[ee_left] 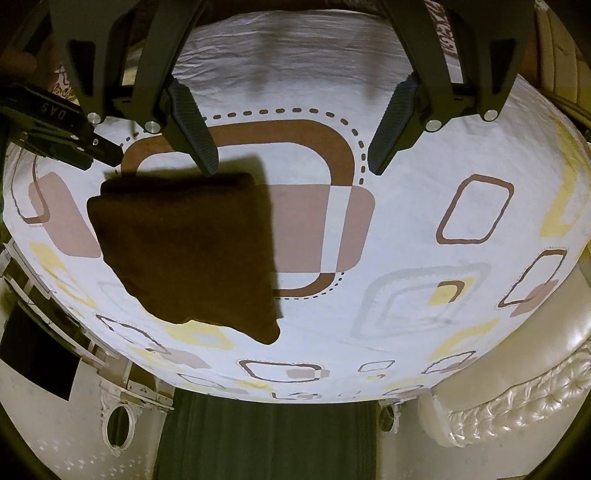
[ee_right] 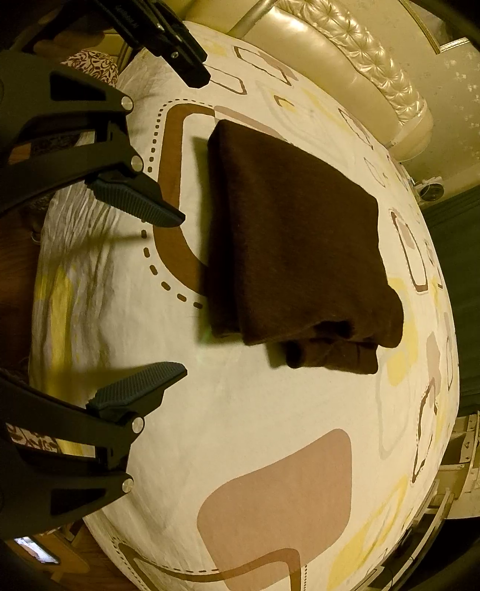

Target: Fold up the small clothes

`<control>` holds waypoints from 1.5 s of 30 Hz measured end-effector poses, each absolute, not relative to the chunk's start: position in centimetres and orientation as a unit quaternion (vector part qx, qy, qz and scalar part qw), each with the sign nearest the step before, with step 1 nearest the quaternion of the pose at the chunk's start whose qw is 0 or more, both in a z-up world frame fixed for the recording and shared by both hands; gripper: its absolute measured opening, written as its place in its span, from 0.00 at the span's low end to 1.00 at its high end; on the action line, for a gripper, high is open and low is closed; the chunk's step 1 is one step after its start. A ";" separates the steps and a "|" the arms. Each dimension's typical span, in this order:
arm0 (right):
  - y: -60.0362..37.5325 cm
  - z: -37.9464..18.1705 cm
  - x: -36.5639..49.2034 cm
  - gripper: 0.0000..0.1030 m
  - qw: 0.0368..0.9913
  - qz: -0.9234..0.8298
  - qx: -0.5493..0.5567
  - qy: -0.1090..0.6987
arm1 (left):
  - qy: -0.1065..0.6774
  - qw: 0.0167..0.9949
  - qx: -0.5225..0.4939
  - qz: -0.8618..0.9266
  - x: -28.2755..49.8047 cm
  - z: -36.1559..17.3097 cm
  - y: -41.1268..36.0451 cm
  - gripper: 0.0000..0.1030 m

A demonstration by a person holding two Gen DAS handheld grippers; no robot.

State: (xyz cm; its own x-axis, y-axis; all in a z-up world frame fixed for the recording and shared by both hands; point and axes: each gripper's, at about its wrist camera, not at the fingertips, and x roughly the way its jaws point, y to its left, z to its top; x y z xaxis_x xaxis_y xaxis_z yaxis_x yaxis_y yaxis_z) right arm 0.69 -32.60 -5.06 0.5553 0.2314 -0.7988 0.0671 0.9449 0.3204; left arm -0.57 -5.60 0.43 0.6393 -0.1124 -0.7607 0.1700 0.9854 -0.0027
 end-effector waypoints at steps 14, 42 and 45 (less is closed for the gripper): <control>-32.5 -5.1 0.6 0.73 0.867 0.048 0.159 0.470 | 0.415 0.905 0.038 -0.080 -0.7 0.4 -5.7 0.82; -32.4 -4.1 0.3 0.74 0.864 0.064 0.183 0.465 | 0.365 0.923 0.029 -0.116 -0.7 3.9 -5.2 0.87; -32.5 -1.9 0.9 0.74 0.868 0.089 0.198 0.447 | 0.362 0.927 0.026 -0.101 2.6 4.9 -3.0 0.87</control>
State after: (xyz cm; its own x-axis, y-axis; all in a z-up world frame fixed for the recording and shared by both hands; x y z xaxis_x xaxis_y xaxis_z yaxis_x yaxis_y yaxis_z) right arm 0.86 -32.54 -1.91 0.5838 0.3313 -0.7412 0.0222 0.9061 0.4225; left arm 2.55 -3.02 4.89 0.7184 -0.1680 -0.6751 0.2049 0.9785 -0.0254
